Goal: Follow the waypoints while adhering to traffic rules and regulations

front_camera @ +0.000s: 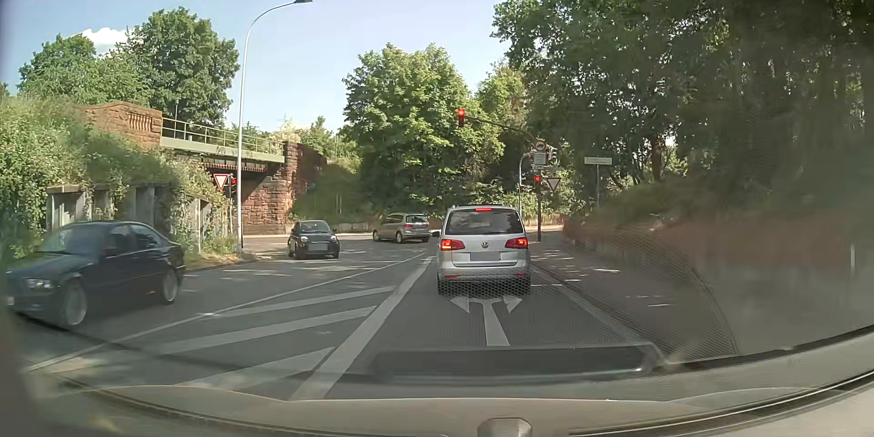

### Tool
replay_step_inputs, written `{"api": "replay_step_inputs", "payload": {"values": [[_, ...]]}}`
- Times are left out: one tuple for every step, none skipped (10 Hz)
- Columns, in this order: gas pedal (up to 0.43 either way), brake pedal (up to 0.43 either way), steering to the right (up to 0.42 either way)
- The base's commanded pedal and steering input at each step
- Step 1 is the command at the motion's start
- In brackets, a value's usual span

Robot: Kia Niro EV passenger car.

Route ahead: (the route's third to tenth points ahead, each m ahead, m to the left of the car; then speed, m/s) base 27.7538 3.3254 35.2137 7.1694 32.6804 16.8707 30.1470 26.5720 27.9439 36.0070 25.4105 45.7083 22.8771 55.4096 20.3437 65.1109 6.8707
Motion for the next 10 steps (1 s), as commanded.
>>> {"api": "replay_step_inputs", "payload": {"values": [[0.000,0.305,0.005],[0.000,0.323,0.004],[0.000,0.348,0.004],[0.000,0.354,0.004],[0.000,0.366,0.004],[0.000,0.366,0.004],[0.000,0.366,0.003],[0.000,0.366,0.002],[0.000,0.366,0.001],[0.000,0.366,0.001]]}}
